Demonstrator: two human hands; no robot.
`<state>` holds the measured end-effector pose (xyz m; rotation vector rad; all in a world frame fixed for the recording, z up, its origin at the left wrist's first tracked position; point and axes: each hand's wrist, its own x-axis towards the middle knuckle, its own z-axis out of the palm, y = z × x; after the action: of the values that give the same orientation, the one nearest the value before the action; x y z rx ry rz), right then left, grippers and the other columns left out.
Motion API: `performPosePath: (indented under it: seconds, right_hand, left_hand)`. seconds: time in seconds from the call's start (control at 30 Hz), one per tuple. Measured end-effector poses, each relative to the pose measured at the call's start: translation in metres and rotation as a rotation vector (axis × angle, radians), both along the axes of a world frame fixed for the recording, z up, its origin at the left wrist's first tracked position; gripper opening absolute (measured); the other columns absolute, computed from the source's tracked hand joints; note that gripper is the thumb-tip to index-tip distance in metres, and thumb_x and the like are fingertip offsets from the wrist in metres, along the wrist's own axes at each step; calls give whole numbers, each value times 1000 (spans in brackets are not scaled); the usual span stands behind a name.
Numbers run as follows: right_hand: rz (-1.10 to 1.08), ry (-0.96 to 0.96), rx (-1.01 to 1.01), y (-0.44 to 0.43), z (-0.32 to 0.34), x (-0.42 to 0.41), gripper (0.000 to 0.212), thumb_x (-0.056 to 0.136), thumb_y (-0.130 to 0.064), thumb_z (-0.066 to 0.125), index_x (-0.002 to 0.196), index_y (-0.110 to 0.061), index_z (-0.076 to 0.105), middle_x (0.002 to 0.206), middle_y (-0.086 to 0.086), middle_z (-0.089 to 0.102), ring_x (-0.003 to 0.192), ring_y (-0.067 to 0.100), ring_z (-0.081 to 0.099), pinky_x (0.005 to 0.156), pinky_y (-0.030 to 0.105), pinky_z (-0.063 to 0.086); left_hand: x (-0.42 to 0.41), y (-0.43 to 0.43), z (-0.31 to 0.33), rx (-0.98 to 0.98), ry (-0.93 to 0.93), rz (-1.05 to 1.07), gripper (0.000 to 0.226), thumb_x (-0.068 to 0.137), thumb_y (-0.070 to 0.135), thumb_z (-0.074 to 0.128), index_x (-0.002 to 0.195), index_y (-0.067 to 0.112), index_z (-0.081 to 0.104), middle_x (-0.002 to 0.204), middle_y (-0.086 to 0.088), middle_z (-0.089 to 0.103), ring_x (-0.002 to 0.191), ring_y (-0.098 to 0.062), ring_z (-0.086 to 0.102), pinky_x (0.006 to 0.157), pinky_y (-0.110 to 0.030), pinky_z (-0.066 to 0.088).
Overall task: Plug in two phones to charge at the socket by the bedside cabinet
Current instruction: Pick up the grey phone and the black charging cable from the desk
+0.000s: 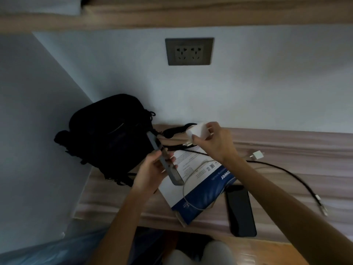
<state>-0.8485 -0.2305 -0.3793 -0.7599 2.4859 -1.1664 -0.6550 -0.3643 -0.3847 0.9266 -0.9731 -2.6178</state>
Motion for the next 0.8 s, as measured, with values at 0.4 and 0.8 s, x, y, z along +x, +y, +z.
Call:
performPosePath:
  seconds: [0.4, 0.8]
  right_hand:
    - [132, -171, 108, 72, 4, 3, 50, 91, -54, 60, 126, -22, 47, 90, 2, 72, 64, 13, 71, 61, 28, 61]
    - [209, -327, -269, 42, 61, 46, 30, 96, -18, 44, 114, -18, 67, 112, -3, 68, 108, 11, 62, 90, 25, 50]
  left_hand:
    - [-39, -21, 95, -47, 219, -247, 42, 84, 32, 63, 118, 8, 55, 118, -15, 67, 97, -23, 62, 93, -38, 47]
    - [-62, 15, 136, -438, 241, -469, 63, 75, 24, 71, 133, 4, 58, 124, -16, 70, 90, -25, 71, 77, -39, 59]
